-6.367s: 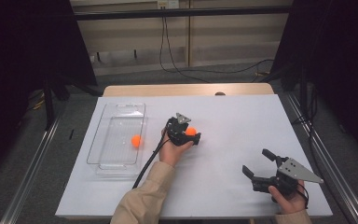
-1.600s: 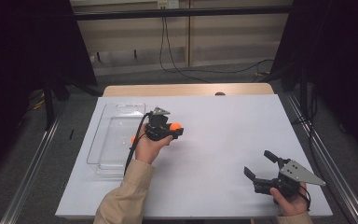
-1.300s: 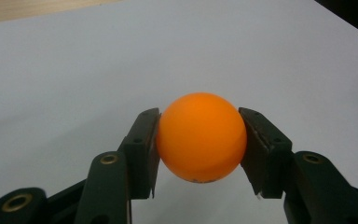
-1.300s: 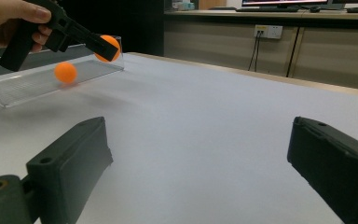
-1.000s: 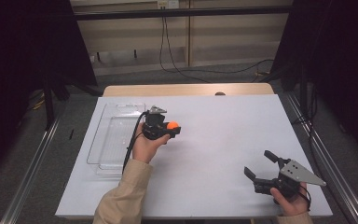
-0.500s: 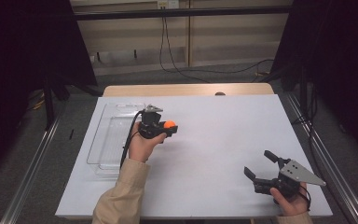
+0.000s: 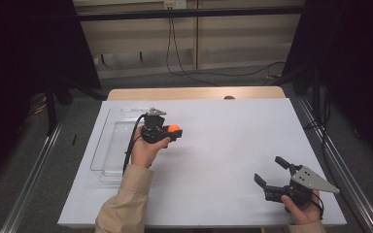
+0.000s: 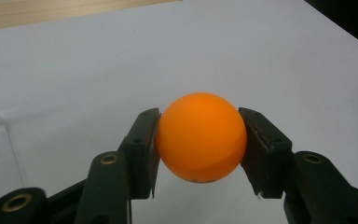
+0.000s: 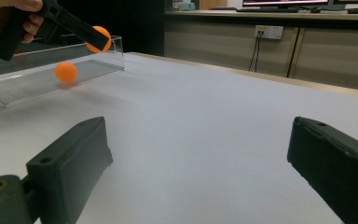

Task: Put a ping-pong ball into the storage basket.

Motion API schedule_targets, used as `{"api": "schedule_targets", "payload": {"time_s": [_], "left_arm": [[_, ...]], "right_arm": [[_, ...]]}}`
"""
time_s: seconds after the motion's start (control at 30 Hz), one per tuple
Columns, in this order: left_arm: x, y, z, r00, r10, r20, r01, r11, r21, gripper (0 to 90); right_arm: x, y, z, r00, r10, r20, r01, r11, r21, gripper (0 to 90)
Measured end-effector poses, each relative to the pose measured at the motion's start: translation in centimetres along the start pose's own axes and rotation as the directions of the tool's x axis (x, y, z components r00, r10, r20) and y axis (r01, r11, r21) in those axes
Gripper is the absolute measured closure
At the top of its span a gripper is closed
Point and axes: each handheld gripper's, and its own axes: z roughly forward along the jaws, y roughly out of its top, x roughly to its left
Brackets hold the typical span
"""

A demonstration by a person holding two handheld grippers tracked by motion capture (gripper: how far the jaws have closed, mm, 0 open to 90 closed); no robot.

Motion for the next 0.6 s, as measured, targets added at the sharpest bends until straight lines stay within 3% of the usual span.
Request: {"api": "schedule_targets", "payload": {"time_s": [0.6], "left_arm": [[0.87, 0.11, -0.92, 0.9999, -0.010, -0.006, 0.010, 0.9999, -0.010, 50.9]], "right_arm": [[0.00, 0.00, 0.00, 1.0000, 0.002, 0.001, -0.002, 1.000, -0.001, 4.9]]}}
